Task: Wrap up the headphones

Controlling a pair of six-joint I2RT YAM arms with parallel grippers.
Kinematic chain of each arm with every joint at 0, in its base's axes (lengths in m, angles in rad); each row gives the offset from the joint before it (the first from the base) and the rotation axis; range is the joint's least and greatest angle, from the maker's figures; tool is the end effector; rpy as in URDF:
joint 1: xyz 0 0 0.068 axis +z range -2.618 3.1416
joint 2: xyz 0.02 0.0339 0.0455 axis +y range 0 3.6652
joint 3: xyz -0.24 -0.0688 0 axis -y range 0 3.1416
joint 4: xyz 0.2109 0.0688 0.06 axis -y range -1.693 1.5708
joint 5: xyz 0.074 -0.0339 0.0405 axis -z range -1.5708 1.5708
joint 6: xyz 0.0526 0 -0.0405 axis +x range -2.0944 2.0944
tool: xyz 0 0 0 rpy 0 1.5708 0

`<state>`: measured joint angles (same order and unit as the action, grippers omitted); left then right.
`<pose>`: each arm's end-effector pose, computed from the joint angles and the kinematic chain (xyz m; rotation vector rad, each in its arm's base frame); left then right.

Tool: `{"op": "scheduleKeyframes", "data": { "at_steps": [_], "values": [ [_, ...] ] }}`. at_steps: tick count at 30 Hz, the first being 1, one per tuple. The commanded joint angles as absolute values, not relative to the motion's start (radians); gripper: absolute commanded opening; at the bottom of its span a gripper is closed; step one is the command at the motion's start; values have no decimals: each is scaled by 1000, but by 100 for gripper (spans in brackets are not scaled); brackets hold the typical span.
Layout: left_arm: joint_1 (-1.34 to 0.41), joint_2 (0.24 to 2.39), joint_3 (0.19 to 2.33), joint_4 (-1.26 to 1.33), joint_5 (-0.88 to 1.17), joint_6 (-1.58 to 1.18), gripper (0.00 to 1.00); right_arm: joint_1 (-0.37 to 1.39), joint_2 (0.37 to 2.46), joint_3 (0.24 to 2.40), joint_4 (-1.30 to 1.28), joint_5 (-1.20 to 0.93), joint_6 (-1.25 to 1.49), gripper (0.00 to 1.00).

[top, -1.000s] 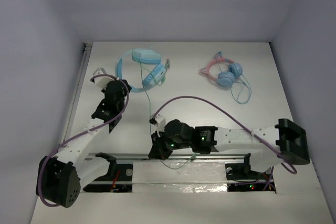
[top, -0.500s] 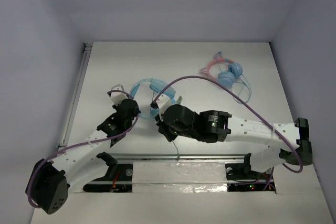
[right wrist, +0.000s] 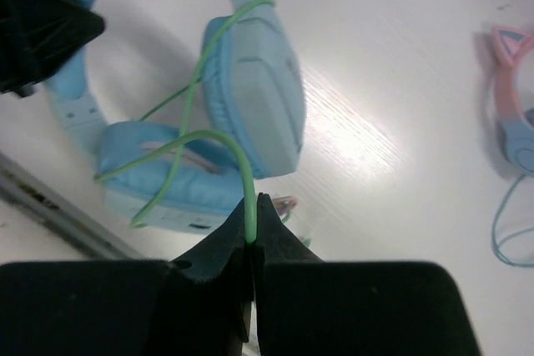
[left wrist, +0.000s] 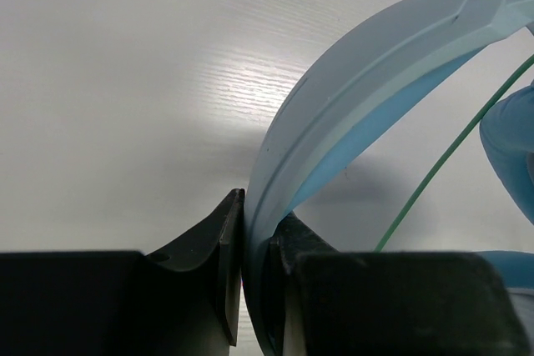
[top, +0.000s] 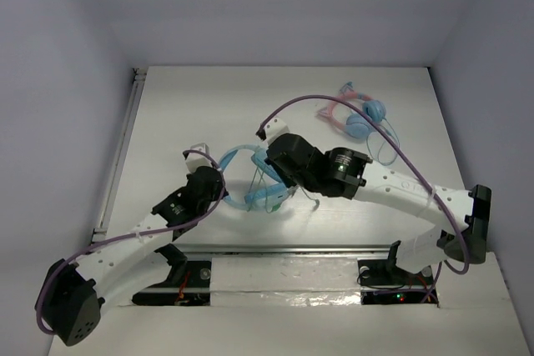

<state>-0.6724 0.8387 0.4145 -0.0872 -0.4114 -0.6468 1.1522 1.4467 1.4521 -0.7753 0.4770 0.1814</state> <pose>0.1563 -0.0976 0.2001 -0.2235 2.0470 -0.3964 0.1389 0.2529 0.3288 -0.8376 2.0798 0.1578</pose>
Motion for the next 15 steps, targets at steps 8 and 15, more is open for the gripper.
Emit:
{"op": "scheduleKeyframes", "data": {
  "at_steps": [8, 15],
  "values": [
    [-704, 805, 426, -9, -186, -627, 0, 1088, 1512, 1508, -660, 719, 97, 0],
    [-704, 799, 451, -6, -103, -620, 0, 997, 1575, 1493, -572, 790, 68, 0]
  ]
}}
